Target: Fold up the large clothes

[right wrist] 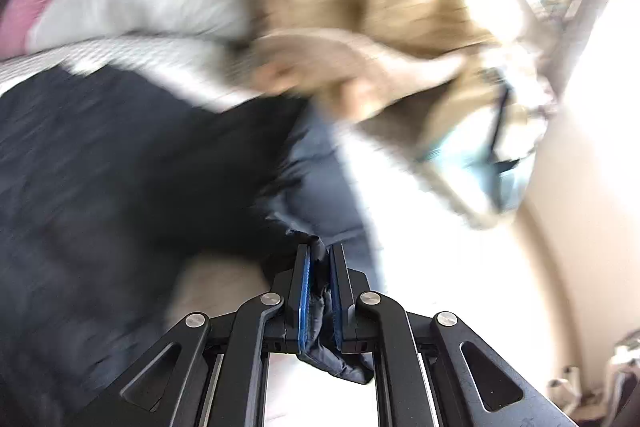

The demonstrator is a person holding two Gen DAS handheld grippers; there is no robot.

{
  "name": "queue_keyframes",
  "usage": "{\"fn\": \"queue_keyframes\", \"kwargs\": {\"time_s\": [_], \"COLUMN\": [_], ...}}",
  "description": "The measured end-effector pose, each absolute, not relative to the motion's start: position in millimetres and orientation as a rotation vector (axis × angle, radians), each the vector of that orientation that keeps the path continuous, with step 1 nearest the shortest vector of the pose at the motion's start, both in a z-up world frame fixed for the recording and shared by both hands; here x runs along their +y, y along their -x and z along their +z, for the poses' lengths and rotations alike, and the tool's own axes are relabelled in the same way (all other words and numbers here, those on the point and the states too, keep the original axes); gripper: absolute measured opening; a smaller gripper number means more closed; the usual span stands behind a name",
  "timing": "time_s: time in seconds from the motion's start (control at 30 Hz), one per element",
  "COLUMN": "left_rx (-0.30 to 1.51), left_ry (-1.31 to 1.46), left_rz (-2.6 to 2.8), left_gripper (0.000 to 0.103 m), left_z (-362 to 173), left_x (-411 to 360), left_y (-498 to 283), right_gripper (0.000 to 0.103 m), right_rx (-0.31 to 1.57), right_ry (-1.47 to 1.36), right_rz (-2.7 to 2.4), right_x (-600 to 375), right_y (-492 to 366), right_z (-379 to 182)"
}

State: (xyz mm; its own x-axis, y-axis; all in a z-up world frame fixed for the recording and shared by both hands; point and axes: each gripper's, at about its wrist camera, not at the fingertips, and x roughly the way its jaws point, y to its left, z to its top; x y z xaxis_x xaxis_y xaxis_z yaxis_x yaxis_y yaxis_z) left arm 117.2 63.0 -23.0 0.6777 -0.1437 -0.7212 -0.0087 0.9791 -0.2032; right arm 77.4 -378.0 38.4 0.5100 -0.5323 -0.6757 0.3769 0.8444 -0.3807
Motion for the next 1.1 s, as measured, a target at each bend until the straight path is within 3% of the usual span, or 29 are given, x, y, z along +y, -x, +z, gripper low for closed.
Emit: {"fn": "queue_keyframes", "kwargs": {"time_s": [0.2, 0.3, 0.33, 0.37, 0.43, 0.8, 1.03, 1.1], "left_rx": [0.813, 0.814, 0.816, 0.818, 0.822, 0.969, 1.185, 1.256], "left_ry": [0.167, 0.165, 0.163, 0.162, 0.158, 0.192, 0.312, 0.354], "left_rz": [-0.071, -0.068, -0.067, -0.066, -0.06, 0.033, 0.074, 0.026], "left_gripper": [0.094, 0.094, 0.094, 0.094, 0.094, 0.094, 0.093, 0.089], "left_z": [-21, -20, -20, -20, -19, -43, -98, -116], "left_x": [61, 61, 62, 64, 69, 140, 194, 197], "left_y": [-120, -120, -120, -120, -118, -101, -87, -80], "right_gripper": [0.012, 0.022, 0.04, 0.068, 0.083, 0.083, 0.082, 0.077], "right_rx": [0.811, 0.826, 0.823, 0.813, 0.778, 0.954, 1.214, 1.266], "right_ry": [0.258, 0.116, 0.037, -0.017, -0.129, -0.524, -0.527, -0.514], "right_rz": [-0.914, -0.982, -0.959, -0.937, -0.863, -0.204, 0.0, 0.012], "right_x": [-481, -516, -523, -522, -516, -362, -259, -245], "right_y": [-89, -76, -69, -55, -39, -15, -4, -5], "right_z": [80, 84, 84, 83, 81, -4, -92, -109]}}
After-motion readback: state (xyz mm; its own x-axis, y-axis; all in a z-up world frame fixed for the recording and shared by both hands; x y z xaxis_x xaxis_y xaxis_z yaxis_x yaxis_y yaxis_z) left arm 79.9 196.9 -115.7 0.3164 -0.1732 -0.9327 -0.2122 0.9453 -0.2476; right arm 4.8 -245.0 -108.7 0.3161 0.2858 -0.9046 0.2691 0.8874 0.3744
